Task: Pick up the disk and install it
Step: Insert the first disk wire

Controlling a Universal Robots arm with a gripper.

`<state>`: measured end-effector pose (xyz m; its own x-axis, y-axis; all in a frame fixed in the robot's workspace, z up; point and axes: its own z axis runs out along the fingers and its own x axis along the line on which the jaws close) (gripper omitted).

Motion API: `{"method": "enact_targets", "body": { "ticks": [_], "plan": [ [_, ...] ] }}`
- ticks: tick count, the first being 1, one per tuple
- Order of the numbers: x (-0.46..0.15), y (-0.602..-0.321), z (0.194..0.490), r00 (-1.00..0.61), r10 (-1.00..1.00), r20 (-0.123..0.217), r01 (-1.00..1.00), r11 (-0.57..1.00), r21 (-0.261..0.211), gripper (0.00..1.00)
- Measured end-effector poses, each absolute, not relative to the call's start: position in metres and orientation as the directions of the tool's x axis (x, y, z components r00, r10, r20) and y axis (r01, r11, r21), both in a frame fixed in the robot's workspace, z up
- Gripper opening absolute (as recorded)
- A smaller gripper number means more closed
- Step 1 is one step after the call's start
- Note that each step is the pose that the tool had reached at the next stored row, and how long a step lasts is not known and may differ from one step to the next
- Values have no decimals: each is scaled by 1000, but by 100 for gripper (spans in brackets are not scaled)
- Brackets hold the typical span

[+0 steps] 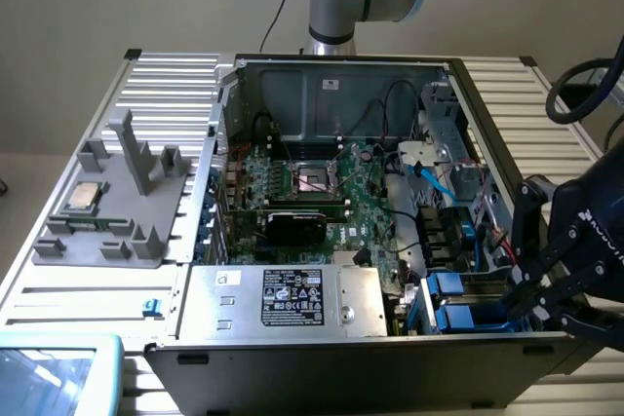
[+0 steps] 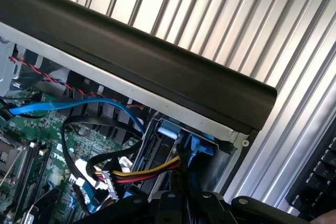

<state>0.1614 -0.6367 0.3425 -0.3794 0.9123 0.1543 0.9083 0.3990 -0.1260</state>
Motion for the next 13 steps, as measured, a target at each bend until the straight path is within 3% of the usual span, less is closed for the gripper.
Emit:
{"method": "enact_targets", "body": {
  "ticks": [13],
  "plan": [
    [158,-619,343,-378,915,138,909,396,-133,16]
  ]
}}
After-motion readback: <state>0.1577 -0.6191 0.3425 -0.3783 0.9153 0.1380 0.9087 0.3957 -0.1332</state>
